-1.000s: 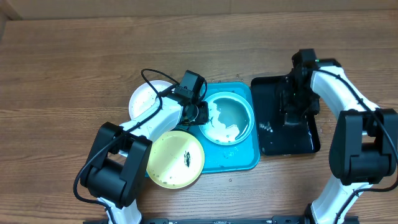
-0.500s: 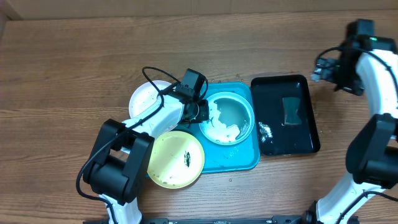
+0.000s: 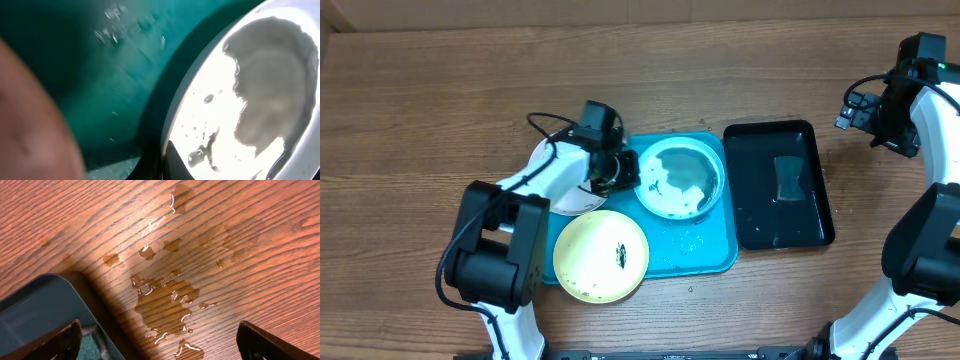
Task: Clean dirty plates on tray and stack at the side
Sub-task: 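Lift the light-blue plate with the left gripper and tilt it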
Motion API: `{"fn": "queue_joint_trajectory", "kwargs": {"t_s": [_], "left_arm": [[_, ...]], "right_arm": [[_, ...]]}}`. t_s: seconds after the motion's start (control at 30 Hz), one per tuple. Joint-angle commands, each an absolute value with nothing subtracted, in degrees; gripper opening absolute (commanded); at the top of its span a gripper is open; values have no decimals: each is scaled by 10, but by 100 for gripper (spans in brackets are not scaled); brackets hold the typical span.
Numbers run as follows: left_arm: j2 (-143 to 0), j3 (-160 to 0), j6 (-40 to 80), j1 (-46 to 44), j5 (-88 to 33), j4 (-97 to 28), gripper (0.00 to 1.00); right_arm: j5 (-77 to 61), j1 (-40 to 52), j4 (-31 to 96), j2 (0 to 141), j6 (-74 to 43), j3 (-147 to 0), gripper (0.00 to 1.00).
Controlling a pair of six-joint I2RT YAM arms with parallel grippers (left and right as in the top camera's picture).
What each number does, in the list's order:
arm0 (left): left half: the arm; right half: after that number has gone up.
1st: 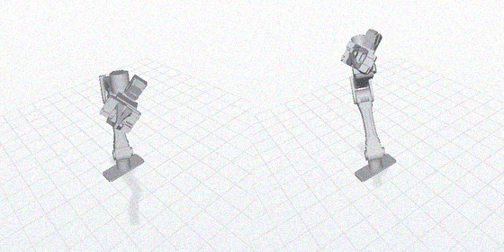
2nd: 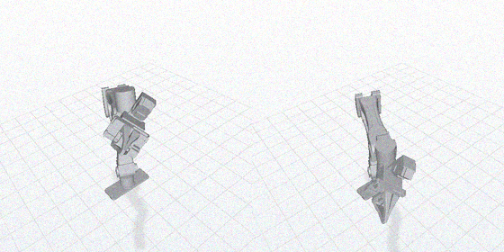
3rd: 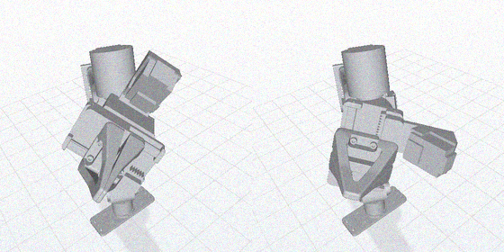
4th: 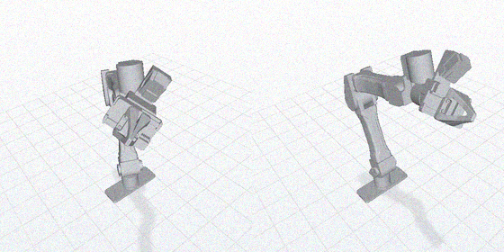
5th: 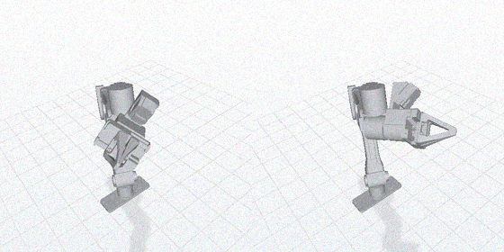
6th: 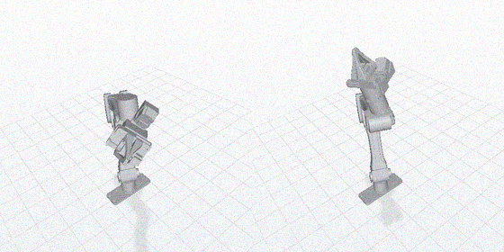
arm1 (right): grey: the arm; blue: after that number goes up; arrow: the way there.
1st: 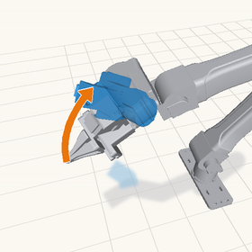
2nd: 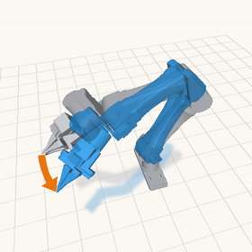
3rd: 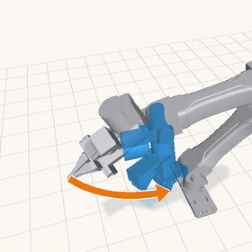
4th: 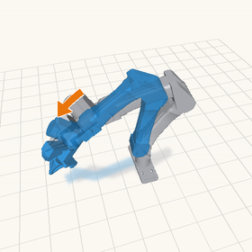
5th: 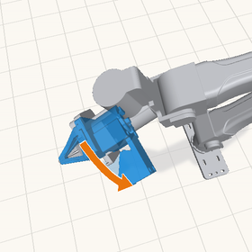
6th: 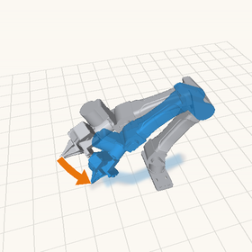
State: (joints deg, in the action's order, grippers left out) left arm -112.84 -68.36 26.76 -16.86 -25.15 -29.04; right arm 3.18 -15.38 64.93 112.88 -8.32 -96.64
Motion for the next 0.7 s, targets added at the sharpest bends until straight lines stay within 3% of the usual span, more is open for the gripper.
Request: {"fn": "queue_joint_trajectory", "kwargs": {"t_s": [0.0, 0.4, 0.67], "left_arm": [[-1135, -697, 252, -145, -346, -276, 4], [-1132, -759, 244, -150, -350, -289, 4], [-1123, -838, 224, -165, -267, -364, 4]], "right_arm": [[29, -155, 646, 1119, -88, -968, 100], [29, -155, 646, 1119, -88, -968, 100], [29, -155, 646, 1119, -88, -968, 100]]}}
